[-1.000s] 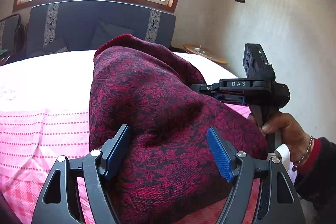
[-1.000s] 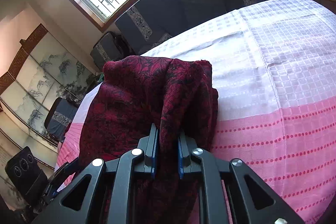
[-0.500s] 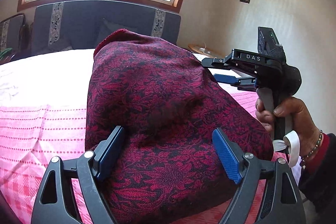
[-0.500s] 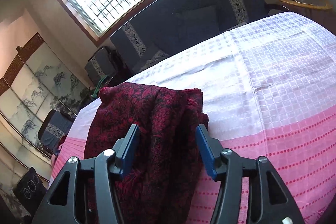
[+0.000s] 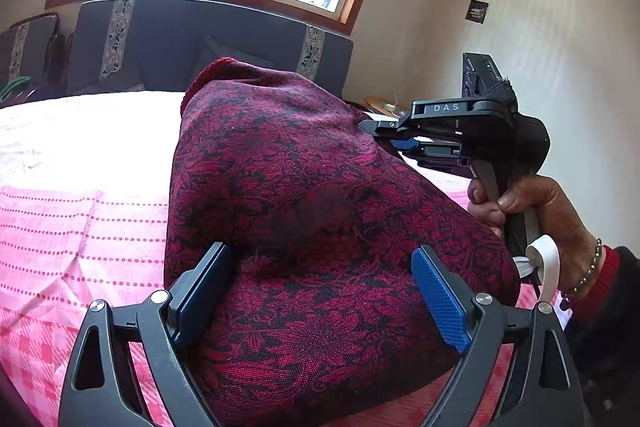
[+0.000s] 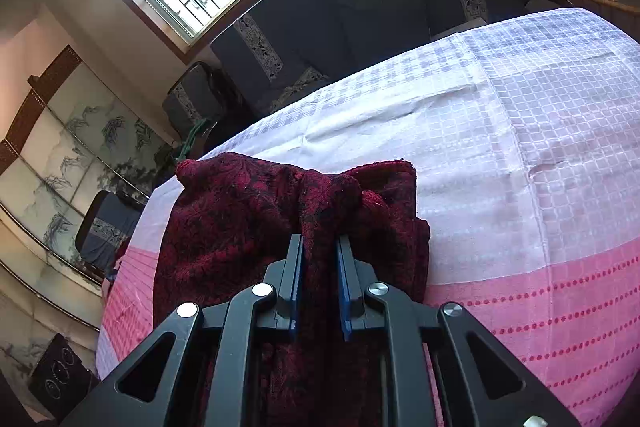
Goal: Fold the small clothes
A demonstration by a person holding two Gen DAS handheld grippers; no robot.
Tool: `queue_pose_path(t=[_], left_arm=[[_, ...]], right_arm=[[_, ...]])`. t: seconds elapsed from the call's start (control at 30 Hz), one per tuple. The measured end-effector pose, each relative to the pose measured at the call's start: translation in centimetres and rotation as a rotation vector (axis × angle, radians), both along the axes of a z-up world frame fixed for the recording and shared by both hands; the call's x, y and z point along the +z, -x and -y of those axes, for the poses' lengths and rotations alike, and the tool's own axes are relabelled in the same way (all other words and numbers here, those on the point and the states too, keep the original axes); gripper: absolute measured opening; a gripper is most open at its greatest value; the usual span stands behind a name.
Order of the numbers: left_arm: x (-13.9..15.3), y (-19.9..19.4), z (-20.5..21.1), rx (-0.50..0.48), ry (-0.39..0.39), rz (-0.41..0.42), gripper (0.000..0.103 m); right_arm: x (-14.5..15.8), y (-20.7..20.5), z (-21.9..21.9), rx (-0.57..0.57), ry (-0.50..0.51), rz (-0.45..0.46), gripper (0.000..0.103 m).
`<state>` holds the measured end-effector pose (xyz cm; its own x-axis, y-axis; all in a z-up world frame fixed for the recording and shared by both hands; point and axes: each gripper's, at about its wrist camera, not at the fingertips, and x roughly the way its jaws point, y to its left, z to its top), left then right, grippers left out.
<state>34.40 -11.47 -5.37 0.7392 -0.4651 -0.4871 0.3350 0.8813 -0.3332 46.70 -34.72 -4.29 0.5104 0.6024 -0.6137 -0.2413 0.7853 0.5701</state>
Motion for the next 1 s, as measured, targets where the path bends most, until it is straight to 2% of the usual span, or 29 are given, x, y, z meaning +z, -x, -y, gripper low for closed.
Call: queue_pose_path(t=[0.1, 0.13, 0.2, 0.33, 0.37, 0.4, 0.47, 0.57, 0.63, 0.73, 0.8, 0.83, 0.9, 0.97, 1.0], left_arm=[[-0.2, 0.1, -1.3, 0.042, 0.083, 0.004, 0.091], [-0.3, 0.0, -1.4, 0.051, 0.094, 0.0, 0.091], [-0.2, -0.1, -0.8, 0.046, 0.073, -0.002, 0.091], [0.0, 0.0, 0.5, 0.002, 0.02, 0.0, 0.092], [0.1, -0.1, 0.7, 0.001, 0.01, 0.001, 0.093], [0.1, -0.1, 0.9, -0.001, 0.003, -0.001, 0.094], [0.1, -0.2, 1.2, 0.006, -0.011, -0.009, 0.095], [0.3, -0.3, 1.5, 0.009, -0.005, -0.013, 0.096], [0.3, -0.3, 1.6, 0.01, -0.008, -0.013, 0.096], [0.3, -0.4, 1.7, 0.012, -0.014, -0.013, 0.096], [0.2, -0.5, 1.7, 0.011, -0.012, -0.014, 0.096], [0.2, -0.4, 1.7, 0.012, -0.012, -0.014, 0.097], [0.2, -0.5, 1.6, 0.013, -0.011, -0.015, 0.097], [0.1, -0.5, 1.6, 0.019, -0.01, -0.02, 0.098], [0.1, -0.6, 1.6, 0.021, -0.01, -0.023, 0.098]], right_arm=[[2.0, -0.2, 0.7, 0.009, -0.205, 0.058, 0.013], [2.8, -0.4, 0.7, 0.023, -0.248, 0.092, 0.012], [2.9, -1.2, 0.8, 0.031, -0.27, 0.121, 0.012], [-3.1, -2.8, 2.1, -0.022, -0.218, 0.01, 0.012], [-4.6, -2.7, 2.6, -0.031, -0.23, -0.022, 0.013], [-5.6, -2.4, 3.5, -0.04, -0.286, -0.041, 0.016], [-5.5, -1.4, 5.2, -0.081, -0.347, -0.032, 0.027], [-2.9, 0.2, 6.9, -0.114, -0.32, 0.033, 0.029], [-0.6, 1.0, 6.8, -0.057, -0.293, 0.068, 0.029], [1.3, 1.3, 4.6, 0.073, -0.202, 0.041, 0.032], [1.4, 1.0, 2.5, 0.092, -0.053, 0.003, 0.038], [1.0, 0.8, 1.8, 0.099, -0.019, -0.007, 0.038], [0.1, 0.3, 1.3, 0.113, -0.045, -0.039, 0.038], [0.2, 0.2, 0.3, 0.142, -0.072, -0.024, 0.038], [0.4, 0.3, -0.3, 0.146, -0.043, -0.009, 0.027]])
